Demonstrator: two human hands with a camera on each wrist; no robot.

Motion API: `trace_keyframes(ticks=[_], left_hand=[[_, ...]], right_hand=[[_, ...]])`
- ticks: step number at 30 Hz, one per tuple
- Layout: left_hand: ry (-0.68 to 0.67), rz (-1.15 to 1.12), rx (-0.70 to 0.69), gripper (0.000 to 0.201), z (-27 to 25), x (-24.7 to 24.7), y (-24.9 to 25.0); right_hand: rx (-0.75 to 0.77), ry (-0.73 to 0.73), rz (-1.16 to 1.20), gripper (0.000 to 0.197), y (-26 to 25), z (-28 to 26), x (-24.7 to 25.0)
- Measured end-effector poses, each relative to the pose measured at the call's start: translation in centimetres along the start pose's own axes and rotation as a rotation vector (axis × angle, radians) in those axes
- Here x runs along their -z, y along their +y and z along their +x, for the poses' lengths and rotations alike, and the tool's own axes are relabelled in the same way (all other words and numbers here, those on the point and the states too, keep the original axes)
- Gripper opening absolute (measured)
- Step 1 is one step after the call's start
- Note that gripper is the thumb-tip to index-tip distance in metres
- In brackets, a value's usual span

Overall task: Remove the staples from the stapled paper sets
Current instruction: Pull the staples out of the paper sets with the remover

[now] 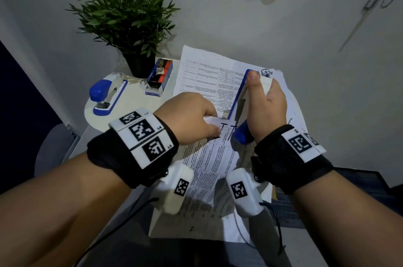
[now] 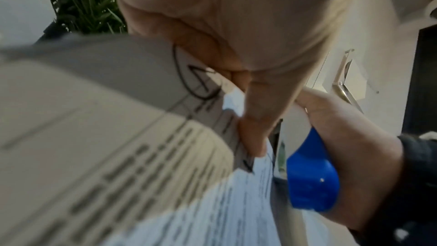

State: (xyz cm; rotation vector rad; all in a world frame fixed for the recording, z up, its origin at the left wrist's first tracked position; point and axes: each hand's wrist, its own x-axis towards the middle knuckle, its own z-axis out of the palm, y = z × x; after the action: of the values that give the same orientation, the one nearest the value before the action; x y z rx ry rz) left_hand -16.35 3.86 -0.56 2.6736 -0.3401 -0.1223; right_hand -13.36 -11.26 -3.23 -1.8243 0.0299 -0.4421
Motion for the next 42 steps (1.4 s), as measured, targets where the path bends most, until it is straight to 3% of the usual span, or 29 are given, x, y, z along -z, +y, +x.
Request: trace_keyframes(ticks=[7, 11, 15, 19, 23, 27, 30, 33, 35, 37, 40, 42], left_hand=[[0.035, -0.052, -0.012, 0.023, 0.0, -0.5, 0.9], [-0.028, -0.046, 0.025, 0.062, -0.1, -0.5, 1.4], [-0.013, -0.117, 0.007, 0.038, 0.1, -0.8, 2.2], [0.021, -0.225, 0.001, 0.031, 0.2, -1.5, 2.2], [0.050, -0.234, 0.009, 0.033, 0.2, -1.6, 2.2], [-0.059, -0.139, -0.018, 0.041, 0.9, -1.1, 1.9], [-0.079, -0.081, -0.003, 0.043, 1.3, -0.4, 0.6], [-0.035, -0.094, 0.036, 0.032, 1.5, -0.2, -0.9], [-0.003, -0.121, 0.059, 0.029, 1.8, -0.6, -1.4], [0.025, -0.129, 0.069, 0.025, 2.3, -1.3, -1.7], [0.107, -0.150, 0.069, 0.015, 2.9, -1.9, -2.0], [0.171, -0.149, 0.053, 0.008, 2.9, -2.3, -2.0]], right_hand=[[0.080, -0.018, 0.032, 0.059, -0.6, 0.0, -0.5], [0.082, -0.005, 0.067, 0.070, -0.4, -0.1, -0.7], [0.092, -0.003, 0.117, 0.068, -0.9, -0.4, -0.9], [0.120, 0.041, 0.161, 0.061, -0.8, -0.3, -1.0], [0.137, 0.052, 0.168, 0.049, -0.7, -0.1, -1.1], [0.126, 0.076, 0.217, 0.048, 0.1, -0.2, -0.9], [0.120, 0.186, 0.287, 0.029, 0.0, 0.1, 0.2], [0.103, 0.307, 0.340, 0.015, -0.9, 1.5, 2.4], [0.051, 0.207, 0.279, 0.017, -1.6, 2.0, 3.5], [0.041, -0.027, -0.048, 0.022, -1.9, 1.6, 4.1], [0.210, -0.392, -0.602, 0.029, -1.9, -0.6, 4.0], [0.301, -0.574, -0.826, 0.049, -1.3, -2.0, 3.7]])
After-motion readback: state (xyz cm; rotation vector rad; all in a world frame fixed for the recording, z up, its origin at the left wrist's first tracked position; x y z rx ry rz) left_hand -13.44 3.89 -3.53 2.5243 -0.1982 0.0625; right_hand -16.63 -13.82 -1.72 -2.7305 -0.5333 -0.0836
